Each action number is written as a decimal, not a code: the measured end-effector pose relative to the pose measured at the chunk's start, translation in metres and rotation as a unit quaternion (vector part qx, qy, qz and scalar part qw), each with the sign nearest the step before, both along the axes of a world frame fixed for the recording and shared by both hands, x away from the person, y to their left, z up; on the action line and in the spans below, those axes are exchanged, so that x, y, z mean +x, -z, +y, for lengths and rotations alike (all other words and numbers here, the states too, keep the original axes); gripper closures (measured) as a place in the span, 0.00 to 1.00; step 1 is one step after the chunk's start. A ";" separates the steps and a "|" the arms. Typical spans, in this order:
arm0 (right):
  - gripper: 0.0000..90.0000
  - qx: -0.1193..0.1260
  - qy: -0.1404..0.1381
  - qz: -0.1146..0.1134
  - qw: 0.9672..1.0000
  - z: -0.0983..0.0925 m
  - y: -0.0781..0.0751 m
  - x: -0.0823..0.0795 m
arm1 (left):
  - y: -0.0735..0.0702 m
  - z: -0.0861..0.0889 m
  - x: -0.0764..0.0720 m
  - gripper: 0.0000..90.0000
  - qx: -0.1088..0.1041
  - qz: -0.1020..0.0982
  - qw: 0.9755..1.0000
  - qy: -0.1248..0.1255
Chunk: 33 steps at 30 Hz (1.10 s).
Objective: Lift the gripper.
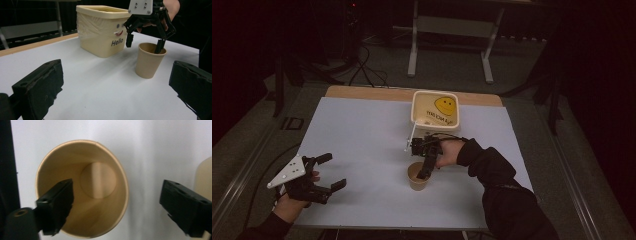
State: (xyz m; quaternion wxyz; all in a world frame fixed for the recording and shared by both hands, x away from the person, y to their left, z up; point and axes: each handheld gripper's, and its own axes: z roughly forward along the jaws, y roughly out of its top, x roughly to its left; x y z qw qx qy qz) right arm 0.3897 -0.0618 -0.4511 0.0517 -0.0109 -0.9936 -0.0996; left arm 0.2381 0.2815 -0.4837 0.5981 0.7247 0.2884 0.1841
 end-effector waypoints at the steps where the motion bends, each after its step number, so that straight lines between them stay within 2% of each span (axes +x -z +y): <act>1: 0.12 0.000 0.000 0.000 1.000 0.000 0.000 0.000 | 0.000 0.000 0.000 0.00 0.000 0.000 1.000 0.000; 9: 0.12 -0.003 0.000 0.009 1.000 0.002 -0.001 0.003 | 0.000 0.000 0.001 0.00 -0.001 0.000 1.000 0.003; 15: 0.12 -0.016 -0.001 0.010 1.000 0.005 -0.003 0.003 | 0.000 0.000 0.001 0.00 -0.001 0.001 1.000 0.008; 29: 0.12 -0.035 -0.007 0.002 0.999 0.011 -0.027 0.004 | 0.000 0.000 0.000 0.00 -0.003 0.003 1.000 0.015; 33: 0.12 -0.037 -0.007 -0.004 0.999 0.013 -0.039 0.003 | 0.000 0.000 0.000 0.00 -0.004 0.003 1.000 0.014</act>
